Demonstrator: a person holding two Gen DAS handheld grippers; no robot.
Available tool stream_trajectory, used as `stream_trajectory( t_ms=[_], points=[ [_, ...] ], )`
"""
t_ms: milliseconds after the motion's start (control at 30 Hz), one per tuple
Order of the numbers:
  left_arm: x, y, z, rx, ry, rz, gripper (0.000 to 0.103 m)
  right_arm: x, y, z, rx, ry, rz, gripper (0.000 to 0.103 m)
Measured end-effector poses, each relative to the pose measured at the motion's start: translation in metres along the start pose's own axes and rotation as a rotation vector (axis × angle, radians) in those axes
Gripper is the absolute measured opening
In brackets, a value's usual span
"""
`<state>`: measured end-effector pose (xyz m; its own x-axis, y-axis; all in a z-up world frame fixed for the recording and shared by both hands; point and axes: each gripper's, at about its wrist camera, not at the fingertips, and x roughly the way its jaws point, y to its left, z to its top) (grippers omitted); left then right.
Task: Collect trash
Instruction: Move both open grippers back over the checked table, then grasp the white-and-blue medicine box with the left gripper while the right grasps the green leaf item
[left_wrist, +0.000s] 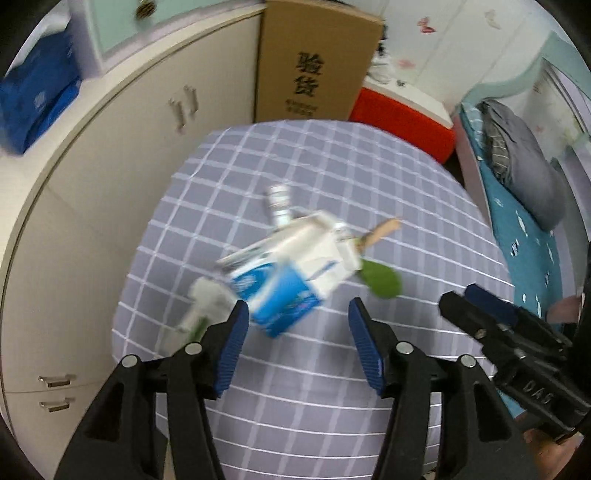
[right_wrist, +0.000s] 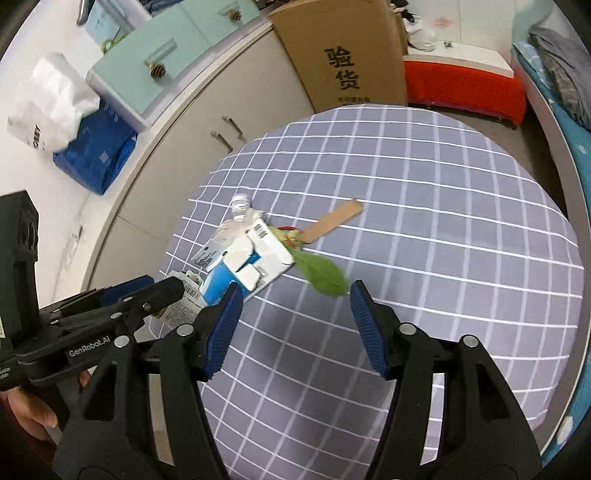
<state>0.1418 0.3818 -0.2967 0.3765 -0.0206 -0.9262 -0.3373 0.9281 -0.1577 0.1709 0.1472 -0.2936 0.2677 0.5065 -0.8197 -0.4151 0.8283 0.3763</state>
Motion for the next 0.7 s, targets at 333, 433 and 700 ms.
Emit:
stream_trajectory(
  t_ms=[333, 433, 700],
  points=[
    [0.026, 0.019, 0.014, 0.039, 0.038, -0.041, 0.056, 0.048, 0.007, 0.011, -0.035, 0.077, -0.106, 0.062],
    [0.032, 0.007, 0.019, 0.1, 0.041, -0.036, 0.057, 0.065, 0.003, 0.014, -0.058, 0.103, -0.14, 0.062],
    [0.064, -0.014, 0.032, 0.181, 0.099, -0.056, 0.062, 0.102, -0.011, 0.018, -0.098, 0.182, -0.16, 0.033]
  ],
)
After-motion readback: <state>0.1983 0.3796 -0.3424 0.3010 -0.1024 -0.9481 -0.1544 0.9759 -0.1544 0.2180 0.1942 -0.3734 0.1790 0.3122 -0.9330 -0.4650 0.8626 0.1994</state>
